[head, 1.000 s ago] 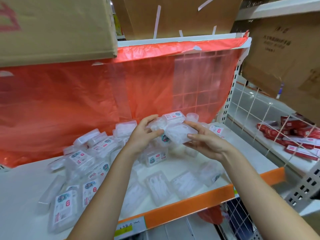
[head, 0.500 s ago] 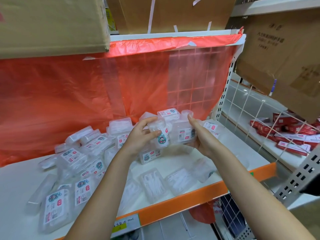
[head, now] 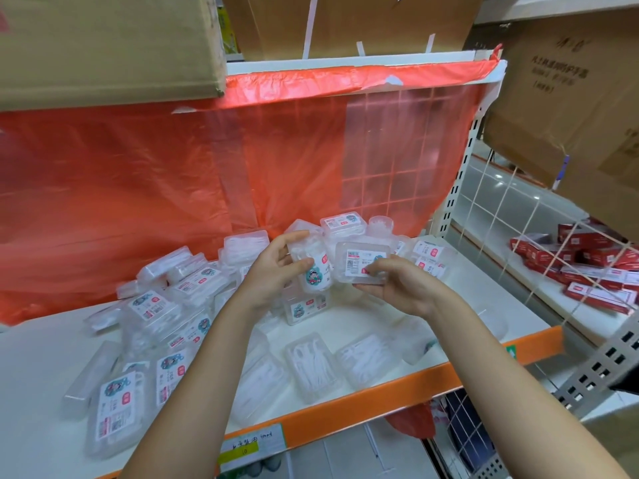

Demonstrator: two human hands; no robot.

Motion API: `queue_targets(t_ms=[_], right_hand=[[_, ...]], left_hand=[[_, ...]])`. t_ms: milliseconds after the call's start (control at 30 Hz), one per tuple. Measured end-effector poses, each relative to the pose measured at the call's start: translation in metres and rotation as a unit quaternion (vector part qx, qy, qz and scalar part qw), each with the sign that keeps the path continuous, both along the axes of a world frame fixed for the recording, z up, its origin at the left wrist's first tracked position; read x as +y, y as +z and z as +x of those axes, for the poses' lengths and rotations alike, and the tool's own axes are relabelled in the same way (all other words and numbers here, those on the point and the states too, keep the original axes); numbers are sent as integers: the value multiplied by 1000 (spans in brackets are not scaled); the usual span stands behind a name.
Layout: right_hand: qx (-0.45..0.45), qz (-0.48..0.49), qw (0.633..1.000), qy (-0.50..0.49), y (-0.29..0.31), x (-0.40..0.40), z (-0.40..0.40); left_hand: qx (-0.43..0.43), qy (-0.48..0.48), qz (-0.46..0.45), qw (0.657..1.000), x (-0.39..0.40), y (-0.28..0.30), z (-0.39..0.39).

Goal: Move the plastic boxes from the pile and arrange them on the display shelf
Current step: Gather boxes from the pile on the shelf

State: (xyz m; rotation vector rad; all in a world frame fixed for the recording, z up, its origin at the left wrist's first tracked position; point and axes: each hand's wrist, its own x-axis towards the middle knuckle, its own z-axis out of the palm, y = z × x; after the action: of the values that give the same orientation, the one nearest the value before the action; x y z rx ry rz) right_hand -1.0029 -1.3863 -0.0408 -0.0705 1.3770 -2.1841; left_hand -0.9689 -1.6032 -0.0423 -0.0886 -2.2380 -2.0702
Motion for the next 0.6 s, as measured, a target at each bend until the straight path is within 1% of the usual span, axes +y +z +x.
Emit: queue_targets(t_ms=[133, 200, 267, 333, 400, 467, 533, 600], right_hand=[[25, 47, 998, -26, 2, 3, -1], [22, 49, 997, -54, 1, 2, -3], [3, 40, 996, -77, -1, 0, -4], [-48, 19, 995, -90, -3, -2, -3], [-92, -11, 993, -77, -3, -5, -2], [-107, -26, 993, -52, -4, -9, 0], [-102, -26, 994, -39, -3, -13, 4], [-74, -3, 997, -24, -1, -18, 9]], left_hand=[[-8, 8, 50, 999, -6, 0, -2], [-10, 13, 83, 996, -6, 0, -2], [-5, 13, 101, 995, -5, 2, -3], [4, 1, 103, 995, -4, 2, -2], [8, -8, 101, 995, -3, 2, -2], [10, -9, 101, 995, -3, 1, 0], [11, -3, 109, 994, -4, 2, 3], [9, 4, 120, 993, -7, 3, 8]])
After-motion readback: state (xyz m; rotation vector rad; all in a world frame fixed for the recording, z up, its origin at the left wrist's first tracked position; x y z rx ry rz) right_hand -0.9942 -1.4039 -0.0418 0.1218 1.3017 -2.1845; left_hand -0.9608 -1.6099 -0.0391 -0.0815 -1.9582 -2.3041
